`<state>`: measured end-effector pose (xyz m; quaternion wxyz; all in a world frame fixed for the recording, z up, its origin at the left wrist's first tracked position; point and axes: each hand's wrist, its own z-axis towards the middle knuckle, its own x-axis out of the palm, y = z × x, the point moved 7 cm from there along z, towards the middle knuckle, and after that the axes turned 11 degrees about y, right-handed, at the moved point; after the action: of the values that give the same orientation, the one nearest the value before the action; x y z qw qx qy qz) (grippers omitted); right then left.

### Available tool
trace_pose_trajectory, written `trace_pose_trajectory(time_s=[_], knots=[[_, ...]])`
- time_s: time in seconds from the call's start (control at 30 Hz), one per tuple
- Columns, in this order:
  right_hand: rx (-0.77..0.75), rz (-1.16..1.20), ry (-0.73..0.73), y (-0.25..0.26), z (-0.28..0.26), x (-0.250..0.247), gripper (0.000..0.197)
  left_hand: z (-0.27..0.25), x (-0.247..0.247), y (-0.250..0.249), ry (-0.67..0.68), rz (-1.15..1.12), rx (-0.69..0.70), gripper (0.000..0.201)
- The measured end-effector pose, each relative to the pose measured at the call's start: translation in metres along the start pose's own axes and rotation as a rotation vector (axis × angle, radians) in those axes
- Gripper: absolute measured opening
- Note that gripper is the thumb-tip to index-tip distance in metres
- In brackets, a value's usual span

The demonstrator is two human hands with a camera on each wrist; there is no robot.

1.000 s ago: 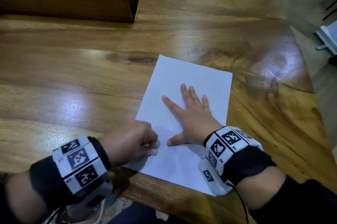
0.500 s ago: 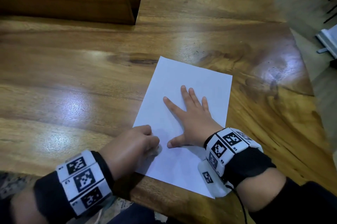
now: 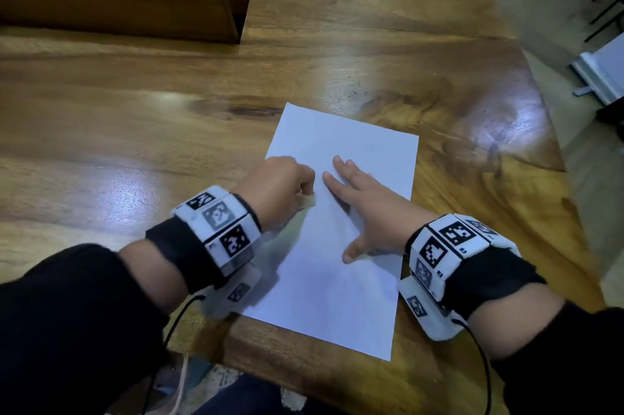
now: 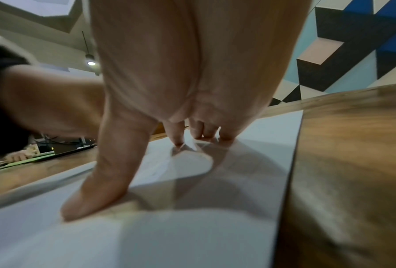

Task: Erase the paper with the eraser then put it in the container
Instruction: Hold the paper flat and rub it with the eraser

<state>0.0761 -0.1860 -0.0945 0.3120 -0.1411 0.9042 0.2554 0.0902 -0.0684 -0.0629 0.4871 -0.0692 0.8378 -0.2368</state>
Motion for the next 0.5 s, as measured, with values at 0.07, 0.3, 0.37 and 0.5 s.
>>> trace_pose_trajectory(time_s=[0.07,0.3,0.37,0.5], knots=[[-0.004,0.023,0.006,0.000,-0.001,0.000,0.124,-0.023,0.015,0.002,0.034,-0.029,0.074,0.009],[-0.001,0.025,0.010,0.002,-0.003,-0.001,0.122,-0.031,0.027,0.004,0.243,0.036,0.118,0.010],[-0.004,0.025,0.007,0.003,-0.003,-0.001,0.123,-0.012,0.012,-0.001,0.113,0.022,0.104,0.011],[-0.007,0.021,0.013,0.003,-0.003,-0.001,0.122,-0.038,0.033,0.003,0.166,0.000,0.185,0.020]])
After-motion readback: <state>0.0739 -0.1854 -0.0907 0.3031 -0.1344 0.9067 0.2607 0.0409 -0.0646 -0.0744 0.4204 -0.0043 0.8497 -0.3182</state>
